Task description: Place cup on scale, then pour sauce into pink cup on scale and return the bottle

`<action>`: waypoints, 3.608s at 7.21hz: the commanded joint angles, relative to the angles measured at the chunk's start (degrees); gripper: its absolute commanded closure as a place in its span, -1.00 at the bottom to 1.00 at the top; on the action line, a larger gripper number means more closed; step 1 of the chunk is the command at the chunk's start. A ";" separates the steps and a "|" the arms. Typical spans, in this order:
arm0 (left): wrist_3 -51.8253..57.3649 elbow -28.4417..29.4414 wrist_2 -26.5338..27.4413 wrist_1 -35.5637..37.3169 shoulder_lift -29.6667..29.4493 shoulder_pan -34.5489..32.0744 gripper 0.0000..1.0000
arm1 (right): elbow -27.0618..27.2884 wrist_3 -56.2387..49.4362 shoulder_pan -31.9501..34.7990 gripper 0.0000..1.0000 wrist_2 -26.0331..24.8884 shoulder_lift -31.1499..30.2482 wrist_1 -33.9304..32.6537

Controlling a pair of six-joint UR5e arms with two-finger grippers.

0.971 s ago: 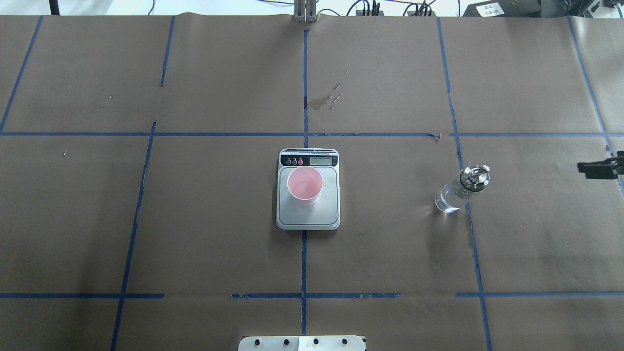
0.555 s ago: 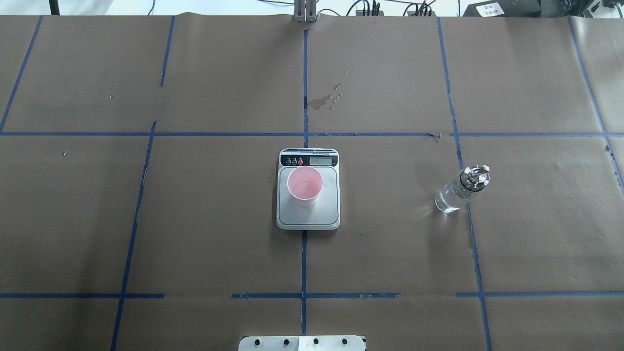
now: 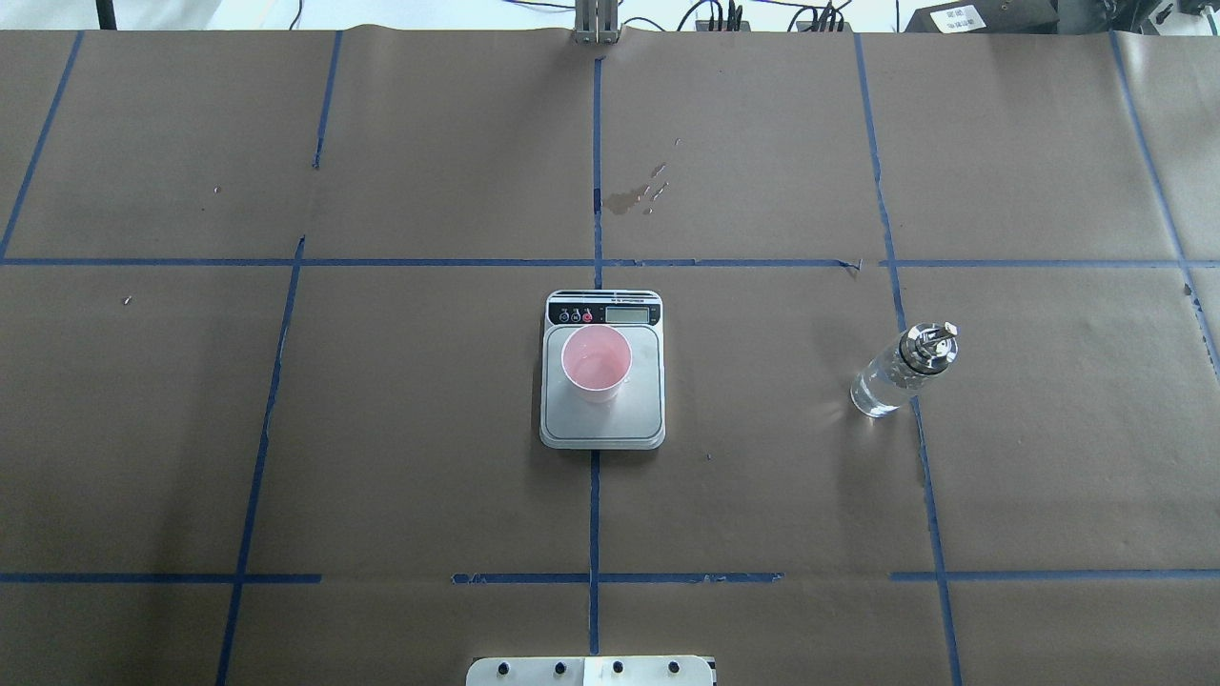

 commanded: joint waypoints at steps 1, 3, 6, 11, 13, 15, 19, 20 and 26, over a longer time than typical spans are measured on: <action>0.00 -0.18 -0.09 -0.02 -0.09 0.03 -1.00 | -0.90 0.04 0.15 -1.00 1.16 -1.83 3.36; -0.09 -0.27 0.00 0.24 -0.53 0.03 -1.00 | -0.81 -0.14 0.15 -1.00 1.16 -1.92 3.55; 0.00 -0.18 0.00 0.16 -0.70 0.03 -1.00 | -1.43 -0.23 0.15 -1.00 1.16 -1.92 5.05; 0.00 -0.62 0.17 0.16 0.00 -0.06 -1.00 | -1.95 -0.31 0.15 -1.00 1.16 -1.92 5.13; -0.18 -0.71 0.26 0.16 0.00 -0.14 -1.00 | -1.96 -0.23 0.15 -1.00 1.16 -1.83 5.22; -0.18 -0.71 0.26 0.16 0.09 -0.14 -1.00 | -1.96 -0.23 0.15 -1.00 1.16 -1.83 5.22; -0.09 -0.97 0.18 0.16 0.09 -0.06 -1.00 | -2.13 -0.23 0.15 -1.00 1.16 -1.83 5.22; -0.09 -0.97 0.18 0.16 0.09 -0.06 -1.00 | -2.22 -0.23 0.15 -1.00 1.08 -1.83 5.31; -0.18 -0.97 0.18 0.16 0.09 -0.06 -1.00 | -2.48 -0.23 0.15 -1.00 1.08 -1.83 5.49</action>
